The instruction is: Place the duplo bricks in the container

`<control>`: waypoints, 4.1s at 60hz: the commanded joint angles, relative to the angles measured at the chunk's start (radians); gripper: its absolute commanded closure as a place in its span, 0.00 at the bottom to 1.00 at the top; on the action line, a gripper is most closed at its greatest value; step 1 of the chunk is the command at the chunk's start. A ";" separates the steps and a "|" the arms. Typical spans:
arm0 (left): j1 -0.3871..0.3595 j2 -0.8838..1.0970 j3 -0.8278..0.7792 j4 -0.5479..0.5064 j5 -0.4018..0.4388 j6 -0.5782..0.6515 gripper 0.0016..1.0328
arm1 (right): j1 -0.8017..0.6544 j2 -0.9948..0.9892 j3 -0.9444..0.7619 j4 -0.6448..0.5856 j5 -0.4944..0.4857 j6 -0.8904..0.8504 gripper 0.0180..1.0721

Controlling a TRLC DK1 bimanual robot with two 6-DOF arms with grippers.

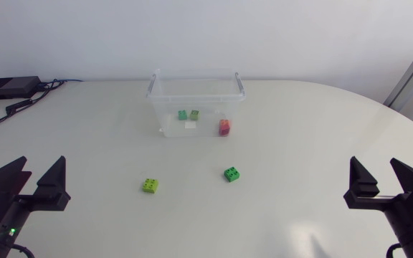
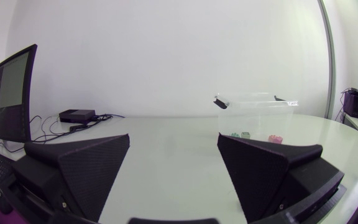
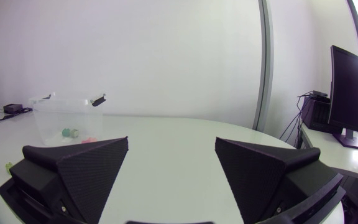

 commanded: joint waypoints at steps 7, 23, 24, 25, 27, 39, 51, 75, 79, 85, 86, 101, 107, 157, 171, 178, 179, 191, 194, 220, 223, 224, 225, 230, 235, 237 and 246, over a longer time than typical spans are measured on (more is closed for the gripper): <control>0.005 -0.011 -0.020 0.006 0.003 -0.012 0.04 | -0.006 -0.005 -0.020 0.010 -0.005 0.013 0.04; -0.007 -0.014 -0.020 0.010 0.003 -0.015 0.04 | 0.008 -0.007 -0.020 0.009 -0.005 0.004 0.04; -0.007 -0.015 -0.020 0.012 0.002 -0.017 0.04 | 0.010 -0.007 -0.020 0.009 -0.005 0.003 0.04; -0.007 -0.015 -0.018 0.010 0.002 -0.017 0.04 | 0.013 -0.007 -0.020 0.009 -0.005 0.001 0.04; -0.005 -0.015 -0.009 0.006 0.002 -0.018 0.04 | 0.020 -0.008 -0.018 0.010 -0.005 -0.006 0.04; -0.010 0.034 0.143 -0.060 -0.004 -0.035 0.04 | 0.066 0.001 0.058 -0.031 -0.014 -0.046 0.04; -0.019 0.276 0.315 -0.077 -0.003 -0.064 0.04 | 0.082 0.157 0.170 -0.019 -0.016 -0.060 0.04; -0.114 0.891 0.686 -0.378 -0.003 -0.216 0.04 | 0.122 0.662 0.515 -0.125 -0.014 -0.002 0.04; -0.148 0.968 0.740 -0.439 -0.001 -0.222 0.04 | 0.146 0.693 0.537 -0.139 -0.013 0.004 0.04; -0.185 1.088 0.821 -0.531 0.014 -0.196 0.04 | 0.166 0.719 0.551 -0.153 -0.011 0.021 0.04; -0.185 1.112 0.838 -0.548 0.026 -0.181 0.04 | 0.171 0.723 0.554 -0.153 -0.011 0.026 0.04; -0.217 1.385 0.938 -0.646 0.103 -0.109 0.05 | 0.227 0.794 0.575 -0.157 -0.011 0.030 0.04; -0.260 1.445 0.958 -0.656 0.103 -0.109 0.05 | 0.237 0.854 0.604 -0.177 -0.017 0.030 0.04; -0.444 1.855 1.149 -0.751 0.019 -0.191 0.21 | 0.419 1.394 0.879 -0.490 -0.051 -0.069 0.05; -0.447 1.896 1.158 -0.743 0.019 -0.205 0.36 | 0.462 1.495 0.893 -0.461 -0.016 -0.075 0.05; -0.444 1.905 1.157 -0.723 0.020 -0.210 0.71 | 0.482 1.544 0.902 -0.436 -0.011 -0.075 0.05; -0.443 1.907 1.155 -0.723 0.022 -0.210 0.72 | 0.488 1.553 0.906 -0.436 -0.008 -0.075 0.05; -0.427 1.884 1.131 -0.711 0.025 -0.208 0.81 | 0.545 1.658 0.954 -0.404 0.013 -0.066 0.05; -0.418 1.858 1.129 -0.705 0.026 -0.204 0.81 | 0.557 1.685 0.968 -0.398 0.015 -0.065 0.07; -0.341 1.556 1.224 -0.645 0.071 -0.138 0.82 | 0.639 1.828 1.069 -0.387 0.027 -0.051 0.15; -0.343 1.536 1.234 -0.620 0.072 -0.139 0.82 | 0.643 1.842 1.077 -0.387 0.033 -0.049 0.16; -0.344 1.531 1.237 -0.614 0.076 -0.138 0.82 | 0.645 1.846 1.078 -0.387 0.033 -0.049 0.17; -0.346 1.523 1.240 -0.602 0.076 -0.138 0.82 | 0.646 1.851 1.080 -0.386 0.035 -0.049 0.19; -0.349 1.508 1.257 -0.564 0.076 -0.138 0.82 | 0.649 1.869 1.089 -0.389 0.035 -0.048 0.20; -0.348 1.510 1.272 -0.525 0.077 -0.139 0.81 | 0.651 1.888 1.094 -0.389 0.035 -0.043 0.27; -0.349 1.511 1.274 -0.510 0.077 -0.138 0.81 | 0.651 1.895 1.095 -0.389 0.035 -0.043 0.27; -0.354 1.511 1.274 -0.410 0.082 -0.130 0.81 | 0.651 1.912 1.092 -0.366 0.025 -0.045 0.48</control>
